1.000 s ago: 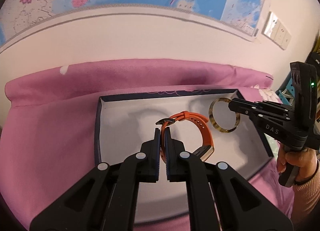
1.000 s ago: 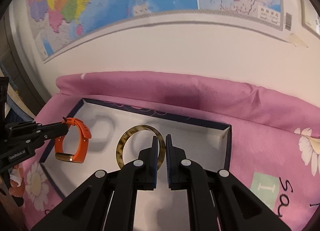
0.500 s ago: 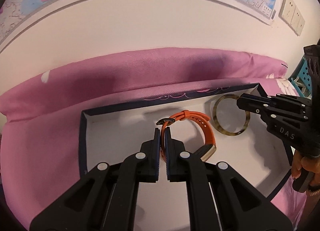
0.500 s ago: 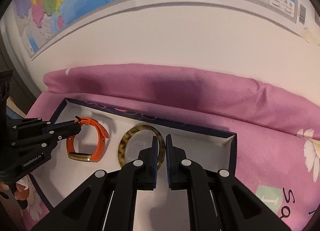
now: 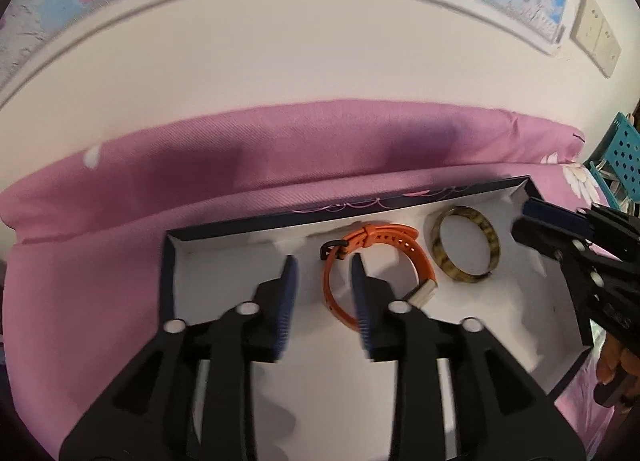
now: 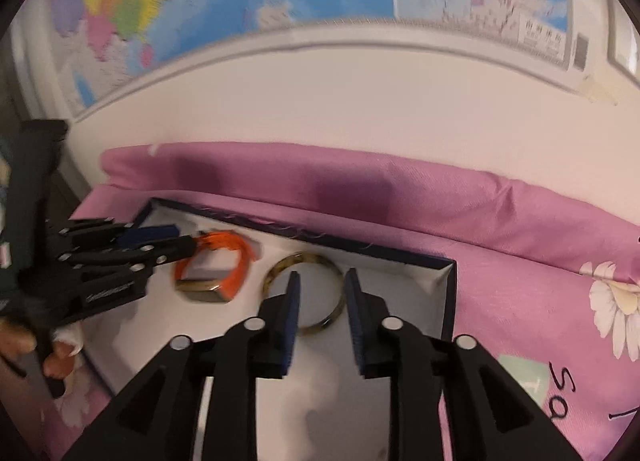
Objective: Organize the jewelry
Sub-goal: 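Open the left tool releasing the watch while the right tool releases the bangle, then grasp the clear crystal bracelet with the right tool while the left tool grasps the pink earring, then carry the earring with the left tool while the right tool carries the crystal bracelet into the box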
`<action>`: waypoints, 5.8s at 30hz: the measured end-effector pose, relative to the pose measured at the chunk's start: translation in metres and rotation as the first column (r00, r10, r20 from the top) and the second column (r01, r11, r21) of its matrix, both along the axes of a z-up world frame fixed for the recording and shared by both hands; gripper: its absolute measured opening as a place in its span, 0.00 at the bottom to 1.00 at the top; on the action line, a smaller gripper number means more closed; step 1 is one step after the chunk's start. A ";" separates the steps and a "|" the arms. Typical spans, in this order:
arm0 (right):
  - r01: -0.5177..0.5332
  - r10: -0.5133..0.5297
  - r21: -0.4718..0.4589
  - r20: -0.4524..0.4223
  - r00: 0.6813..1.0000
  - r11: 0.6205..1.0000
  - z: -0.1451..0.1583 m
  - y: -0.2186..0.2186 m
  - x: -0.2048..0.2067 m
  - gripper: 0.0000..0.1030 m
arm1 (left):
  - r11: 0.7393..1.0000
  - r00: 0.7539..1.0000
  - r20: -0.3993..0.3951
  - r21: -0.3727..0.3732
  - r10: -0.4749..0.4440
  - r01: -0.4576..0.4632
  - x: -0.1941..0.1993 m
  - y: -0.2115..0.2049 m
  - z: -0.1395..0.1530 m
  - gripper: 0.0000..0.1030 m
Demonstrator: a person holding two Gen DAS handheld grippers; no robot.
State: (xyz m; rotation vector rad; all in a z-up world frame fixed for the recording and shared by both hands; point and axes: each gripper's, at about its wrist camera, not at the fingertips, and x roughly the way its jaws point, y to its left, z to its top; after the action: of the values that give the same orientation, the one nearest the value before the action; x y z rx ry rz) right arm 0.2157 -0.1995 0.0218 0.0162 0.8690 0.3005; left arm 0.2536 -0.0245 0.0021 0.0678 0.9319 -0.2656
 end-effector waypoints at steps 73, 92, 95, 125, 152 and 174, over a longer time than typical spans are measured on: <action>-0.312 0.300 0.205 0.089 0.950 0.928 0.027 0.010 -0.207 0.07 | 0.995 0.984 0.172 -0.069 -0.053 0.066 -0.256 0.026 -0.011 0.66; -0.238 0.247 0.110 -0.078 0.966 0.965 -0.027 -0.005 -0.219 0.38 | 0.990 0.973 0.188 -0.019 -0.132 0.138 -0.252 0.008 -0.012 0.60; -0.248 0.254 0.076 -0.083 0.964 0.966 -0.032 0.001 -0.221 0.42 | 0.988 0.972 0.183 -0.020 -0.147 0.153 -0.245 0.003 -0.012 0.59; -0.245 0.252 0.087 -0.068 0.965 0.966 -0.032 0.001 -0.224 0.13 | 0.965 0.956 0.131 0.010 -0.261 0.262 -0.223 -0.018 -0.019 0.05; -0.252 0.242 0.139 0.088 0.966 0.958 0.027 -0.006 -0.195 0.12 | 0.959 0.967 0.176 -0.179 -0.187 0.218 -0.218 0.014 0.025 0.04; -0.226 0.208 0.114 0.147 0.967 0.967 0.045 -0.001 -0.136 0.12 | 0.969 0.969 0.202 -0.171 -0.144 0.180 -0.182 0.020 0.040 0.03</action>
State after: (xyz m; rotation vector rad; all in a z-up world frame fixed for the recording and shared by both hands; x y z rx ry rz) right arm 0.0797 -0.2009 0.0672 0.0216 0.7169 0.5582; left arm 0.0714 -0.0049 0.0424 -0.0052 0.7096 -0.4903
